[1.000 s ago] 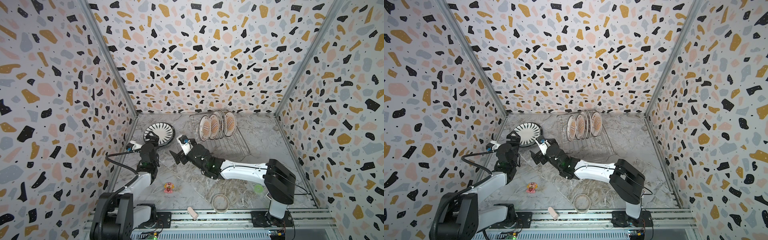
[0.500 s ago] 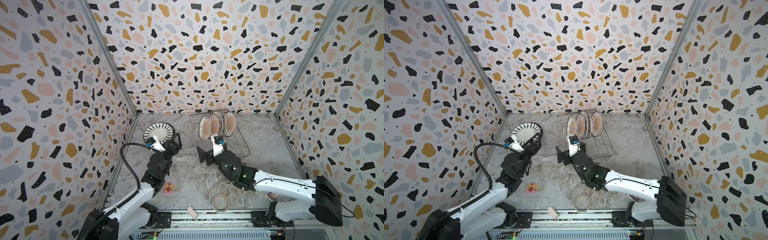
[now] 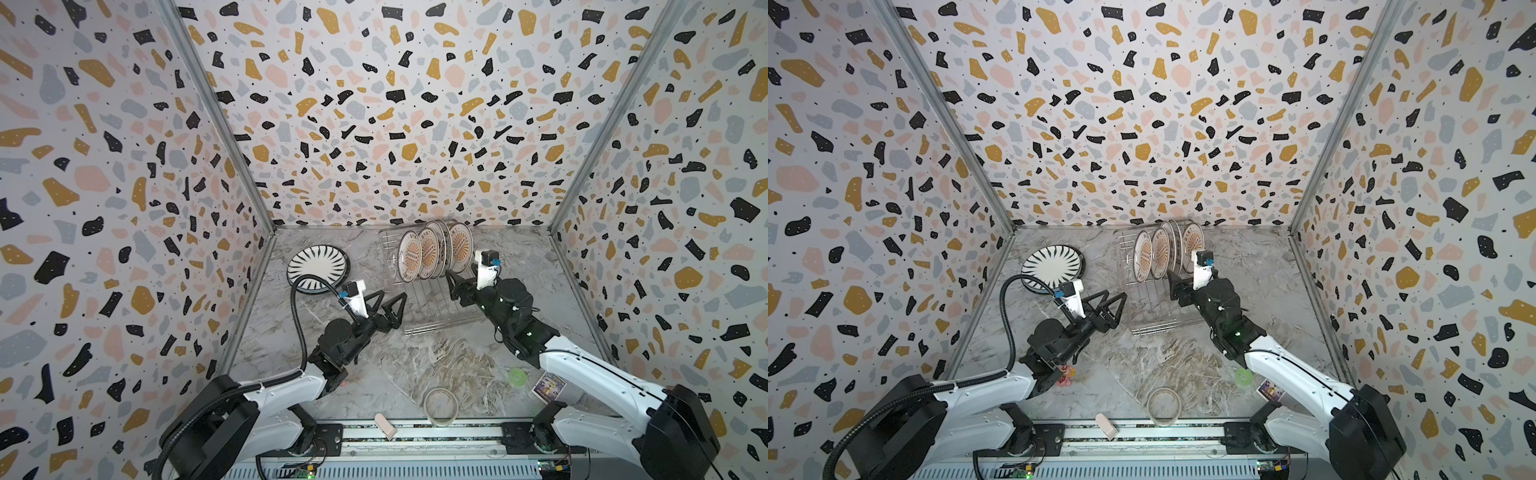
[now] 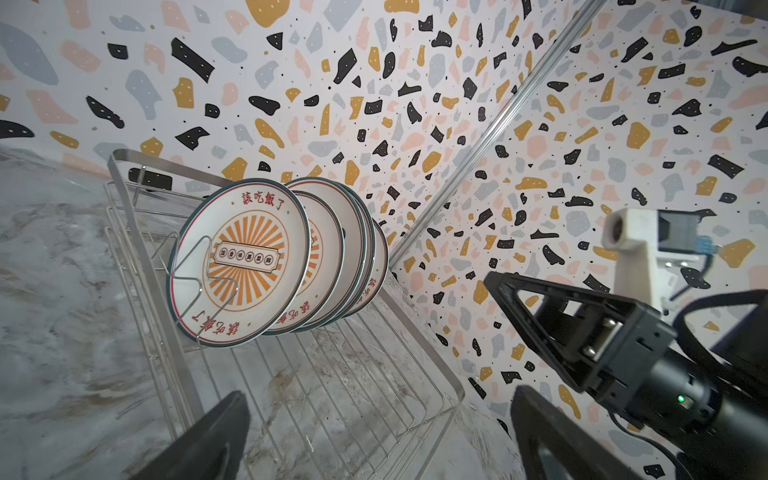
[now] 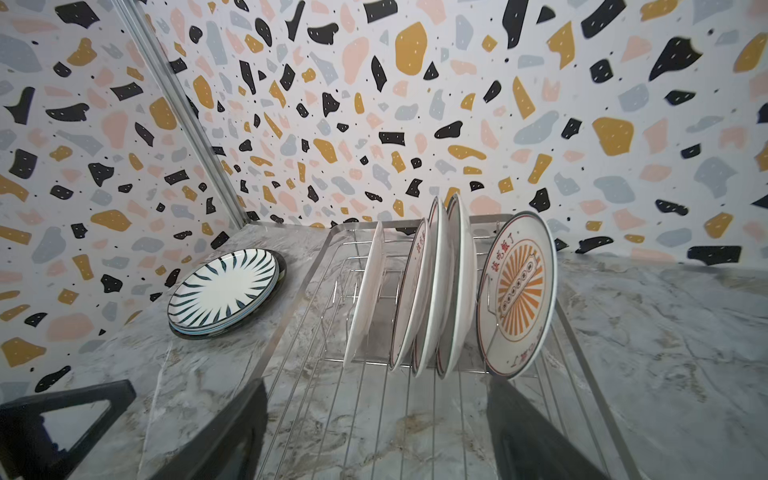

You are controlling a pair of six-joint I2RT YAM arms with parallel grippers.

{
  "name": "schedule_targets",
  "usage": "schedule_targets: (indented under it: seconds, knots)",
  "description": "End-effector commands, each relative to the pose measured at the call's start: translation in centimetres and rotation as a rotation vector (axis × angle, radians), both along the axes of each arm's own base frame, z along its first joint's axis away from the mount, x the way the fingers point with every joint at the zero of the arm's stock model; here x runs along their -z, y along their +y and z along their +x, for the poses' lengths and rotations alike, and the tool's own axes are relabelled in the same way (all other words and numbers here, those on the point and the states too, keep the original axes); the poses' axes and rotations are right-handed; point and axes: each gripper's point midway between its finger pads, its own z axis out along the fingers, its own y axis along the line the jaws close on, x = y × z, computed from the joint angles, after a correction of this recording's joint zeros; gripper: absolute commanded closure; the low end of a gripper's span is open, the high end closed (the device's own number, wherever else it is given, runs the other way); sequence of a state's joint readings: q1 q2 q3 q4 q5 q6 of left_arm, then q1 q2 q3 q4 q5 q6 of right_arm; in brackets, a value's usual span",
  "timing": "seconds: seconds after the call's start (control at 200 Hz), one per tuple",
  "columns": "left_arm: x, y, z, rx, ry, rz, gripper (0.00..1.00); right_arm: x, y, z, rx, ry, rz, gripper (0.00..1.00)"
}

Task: Unload the plates from the dish rack

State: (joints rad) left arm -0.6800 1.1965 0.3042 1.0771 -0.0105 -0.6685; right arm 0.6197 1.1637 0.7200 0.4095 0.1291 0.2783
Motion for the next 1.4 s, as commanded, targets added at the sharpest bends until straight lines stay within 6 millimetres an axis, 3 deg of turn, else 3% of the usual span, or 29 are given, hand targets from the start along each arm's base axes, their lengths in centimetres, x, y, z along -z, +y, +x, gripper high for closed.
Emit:
schedule_targets:
  seconds: [0.0, 0.105, 0.375, 0.646, 1.061, 1.397]
  knots:
    - [-3.2, -1.1, -0.2, 0.032, -0.116, -0.051, 0.0, -1.1, 1.2, 1.7, -0.054, 0.028, 0.018, 0.27]
    - [-2.5, -2.1, 0.2, 0.054, -0.094, -0.052, 0.0, -0.5, 1.8, 3.9, -0.039, 0.056, -0.015, 0.41]
    - [-2.0, -3.3, 0.8, 0.074, -0.085, -0.037, 0.0, 1.0, 2.7, 9.3, 0.04, 0.121, -0.11, 0.55]
    - [-1.6, -3.7, 0.7, 0.08, -0.077, -0.033, 0.0, 2.2, 3.2, 12.2, 0.068, 0.165, -0.154, 0.67]
    - [-1.0, -3.8, 0.9, 0.076, -0.063, -0.032, 0.0, 3.8, 2.5, 13.8, 0.133, 0.192, -0.203, 0.74]
    - [-0.9, -4.1, 1.3, 0.071, -0.06, -0.031, 0.0, 2.6, 2.2, 12.7, 0.129, 0.158, -0.184, 0.74]
